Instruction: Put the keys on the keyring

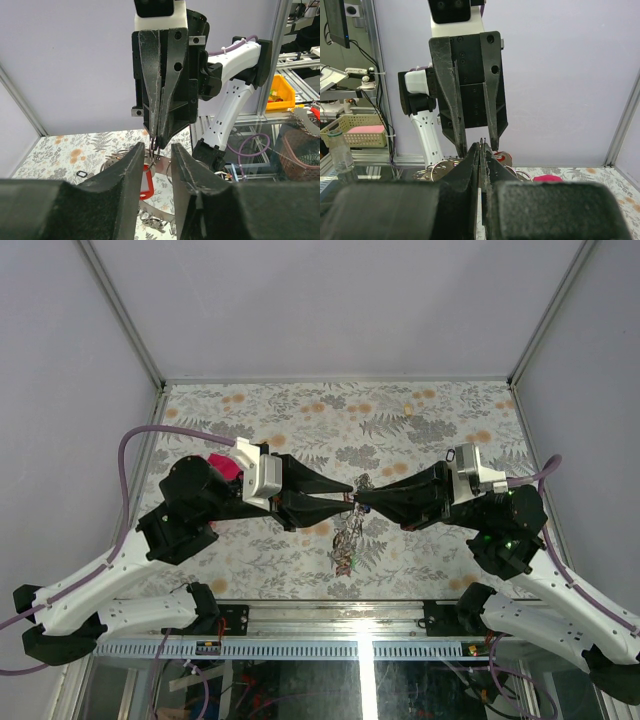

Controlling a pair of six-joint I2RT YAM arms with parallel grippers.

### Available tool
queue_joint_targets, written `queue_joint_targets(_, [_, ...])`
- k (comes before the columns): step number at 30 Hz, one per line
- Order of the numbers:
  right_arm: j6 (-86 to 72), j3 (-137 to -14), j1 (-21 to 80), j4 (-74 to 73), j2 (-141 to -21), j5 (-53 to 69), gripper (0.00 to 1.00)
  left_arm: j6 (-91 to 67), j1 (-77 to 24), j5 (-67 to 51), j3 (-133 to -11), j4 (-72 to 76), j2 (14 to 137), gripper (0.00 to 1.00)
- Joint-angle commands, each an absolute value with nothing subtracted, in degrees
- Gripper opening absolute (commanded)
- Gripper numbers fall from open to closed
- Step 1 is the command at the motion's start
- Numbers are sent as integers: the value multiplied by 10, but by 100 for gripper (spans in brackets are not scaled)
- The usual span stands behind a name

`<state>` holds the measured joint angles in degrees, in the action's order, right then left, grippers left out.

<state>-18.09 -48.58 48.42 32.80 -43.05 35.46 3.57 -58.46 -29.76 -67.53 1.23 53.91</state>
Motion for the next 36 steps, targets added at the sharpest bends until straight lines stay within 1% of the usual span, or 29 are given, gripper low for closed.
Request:
queue_joint_targets(1, [-175, -520, 487, 376, -418, 343, 0, 36, -586, -301, -688, 24, 534, 26])
queue_joint_targets(3, [-175, -520, 487, 377, -417, 344, 0, 37, -586, -302, -687, 22, 535, 23])
queue_joint_targets(6, [-175, -520, 487, 377, -415, 343, 0, 38, -586, -301, -686, 18, 536, 22])
queue_joint_targets(19, [-176, -523, 488, 374, -412, 340, 0, 39, -586, -293, -679, 16, 534, 21])
queue_joint_targets(30, [-180, -523, 487, 381, -416, 342, 0, 37, -585, -302, -679, 23, 542, 10])
queue_joint_targets(34, [-181, -523, 488, 384, -415, 341, 0, 39, -586, -299, -677, 19, 542, 10])
queue_joint_targets(36, [-182, -524, 487, 386, -416, 342, 0, 38, -586, -299, -677, 19, 543, 6])
